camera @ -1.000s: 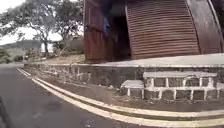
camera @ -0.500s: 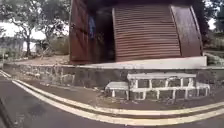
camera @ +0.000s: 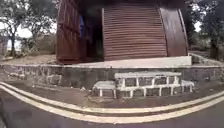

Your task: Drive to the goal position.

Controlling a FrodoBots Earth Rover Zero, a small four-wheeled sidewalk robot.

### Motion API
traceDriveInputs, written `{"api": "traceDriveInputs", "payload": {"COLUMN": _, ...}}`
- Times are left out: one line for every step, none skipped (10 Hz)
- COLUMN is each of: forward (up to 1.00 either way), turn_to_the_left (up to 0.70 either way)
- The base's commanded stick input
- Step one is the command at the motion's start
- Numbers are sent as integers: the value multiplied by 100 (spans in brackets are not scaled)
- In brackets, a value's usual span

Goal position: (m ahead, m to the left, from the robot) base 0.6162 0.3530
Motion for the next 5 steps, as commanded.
{"api": "traceDriveInputs", "payload": {"forward": 0, "turn_to_the_left": -47}}
{"api": "traceDriveInputs", "payload": {"forward": 0, "turn_to_the_left": -47}}
{"api": "traceDriveInputs", "payload": {"forward": 0, "turn_to_the_left": -47}}
{"api": "traceDriveInputs", "payload": {"forward": 0, "turn_to_the_left": -47}}
{"api": "traceDriveInputs", "payload": {"forward": 0, "turn_to_the_left": -47}}
